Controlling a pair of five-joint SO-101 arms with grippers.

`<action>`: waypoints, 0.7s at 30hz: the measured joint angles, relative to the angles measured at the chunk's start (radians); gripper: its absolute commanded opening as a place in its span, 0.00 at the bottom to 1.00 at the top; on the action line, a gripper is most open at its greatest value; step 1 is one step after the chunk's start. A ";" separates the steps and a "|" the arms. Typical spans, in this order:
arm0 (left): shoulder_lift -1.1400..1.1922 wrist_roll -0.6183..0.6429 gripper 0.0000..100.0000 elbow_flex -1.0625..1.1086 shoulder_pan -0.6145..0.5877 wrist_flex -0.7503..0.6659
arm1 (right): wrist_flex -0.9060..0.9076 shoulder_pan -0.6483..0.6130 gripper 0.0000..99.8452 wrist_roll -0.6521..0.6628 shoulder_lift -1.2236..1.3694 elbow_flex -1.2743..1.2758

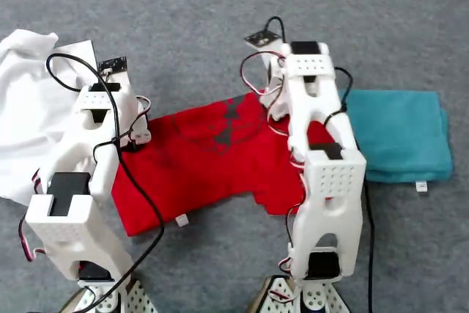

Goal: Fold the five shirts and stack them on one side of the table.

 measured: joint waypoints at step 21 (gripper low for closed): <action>-0.087 -0.003 0.02 -0.081 -0.158 0.127 | 0.336 0.025 0.02 0.121 -0.198 -0.359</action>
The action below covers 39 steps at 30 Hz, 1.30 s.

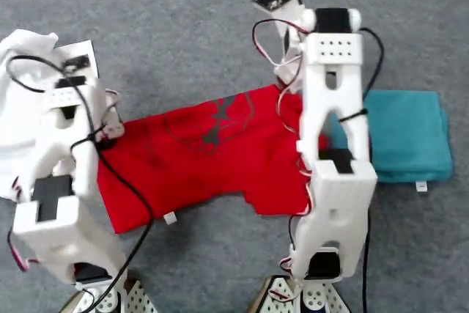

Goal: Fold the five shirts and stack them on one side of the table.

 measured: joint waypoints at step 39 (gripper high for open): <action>-1.079 -0.304 0.02 1.111 -0.152 -0.417 | -0.301 -0.192 0.27 0.374 -1.178 1.784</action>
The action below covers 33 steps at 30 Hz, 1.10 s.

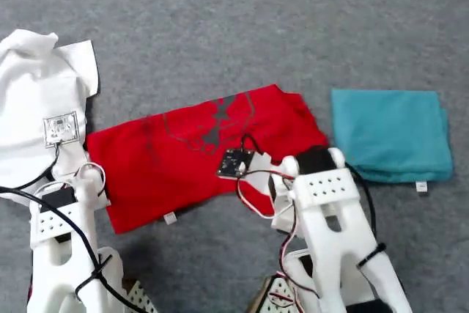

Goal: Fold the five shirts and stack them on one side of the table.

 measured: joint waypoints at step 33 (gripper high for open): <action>0.000 0.000 0.02 0.006 0.000 0.000 | -0.390 0.003 0.00 0.074 0.468 -0.051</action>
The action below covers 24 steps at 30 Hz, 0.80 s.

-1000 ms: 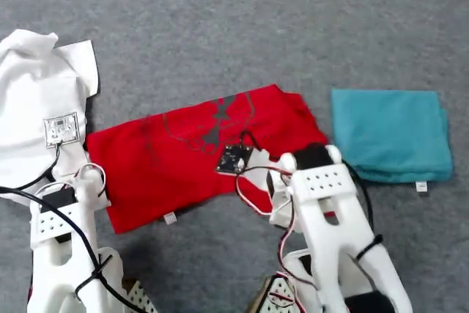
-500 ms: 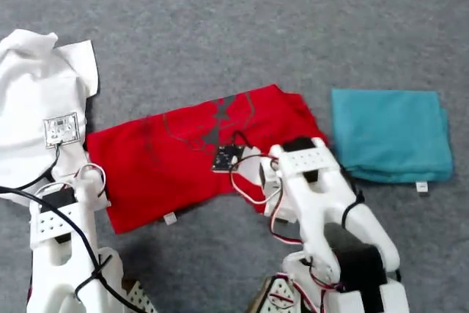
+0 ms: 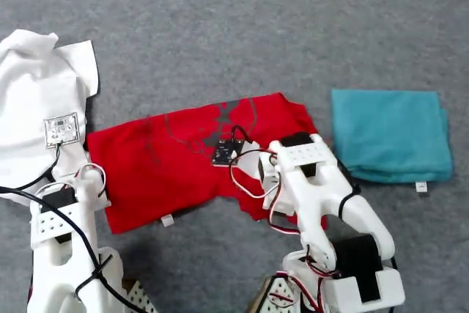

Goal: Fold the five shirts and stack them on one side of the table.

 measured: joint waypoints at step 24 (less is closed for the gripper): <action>0.000 0.000 0.02 0.021 0.000 -0.049 | 0.523 0.008 0.00 0.060 0.319 -0.844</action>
